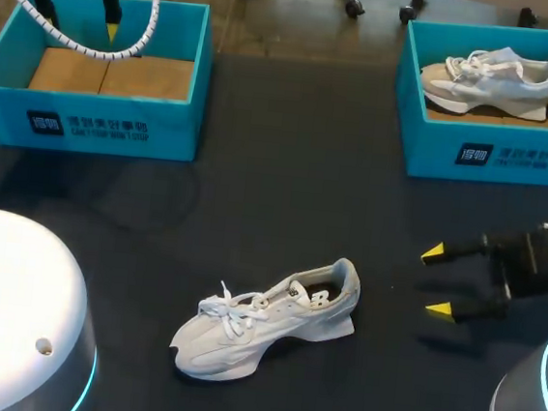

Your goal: Take the shoe out of the shoebox, open the shoe tongue, remove and reinsert the insole, then place the shoe into the shoebox

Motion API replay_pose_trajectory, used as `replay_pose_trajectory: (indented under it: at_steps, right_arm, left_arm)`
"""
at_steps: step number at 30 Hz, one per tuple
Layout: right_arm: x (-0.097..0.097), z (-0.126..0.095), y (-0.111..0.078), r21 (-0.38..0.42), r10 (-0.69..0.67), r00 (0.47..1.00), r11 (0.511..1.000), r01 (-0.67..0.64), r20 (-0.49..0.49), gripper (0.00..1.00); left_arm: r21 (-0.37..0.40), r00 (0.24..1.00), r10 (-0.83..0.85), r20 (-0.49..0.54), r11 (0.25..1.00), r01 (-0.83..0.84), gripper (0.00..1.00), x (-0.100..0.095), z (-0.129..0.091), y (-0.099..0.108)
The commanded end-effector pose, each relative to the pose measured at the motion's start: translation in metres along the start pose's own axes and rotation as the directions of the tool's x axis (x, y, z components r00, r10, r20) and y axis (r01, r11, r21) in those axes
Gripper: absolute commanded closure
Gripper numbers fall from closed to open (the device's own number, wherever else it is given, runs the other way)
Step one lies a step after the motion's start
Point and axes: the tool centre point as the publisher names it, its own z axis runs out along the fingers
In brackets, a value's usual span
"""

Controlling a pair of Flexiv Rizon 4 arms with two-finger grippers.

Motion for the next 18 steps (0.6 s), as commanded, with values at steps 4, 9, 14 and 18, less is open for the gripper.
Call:
replay_pose_trajectory:
  at_steps: [4,9,14,18]
  right_arm:
    - [-0.015,0.032,0.006,0.008,-0.012,0.998,1.000,0.012,-0.062,0.00]
    - [-0.013,0.045,0.006,-0.015,-0.012,0.996,1.000,0.010,-0.093,0.00]
    - [-0.009,0.059,0.008,-0.020,-0.014,0.994,1.000,0.012,-0.113,0.00]
    - [-0.007,0.071,0.012,-0.022,-0.024,0.991,1.000,0.022,-0.129,0.00]
  left_arm:
    - [0.000,1.000,0.000,0.000,1.000,0.000,0.00,0.000,0.000,0.000]
    - [0.000,1.000,0.000,0.000,1.000,0.000,0.00,0.000,0.000,0.000]
    - [0.000,1.000,0.000,0.000,1.000,0.000,0.00,0.000,0.000,0.000]
    - [0.000,1.000,0.000,0.000,1.000,0.000,0.00,0.000,0.000,0.000]
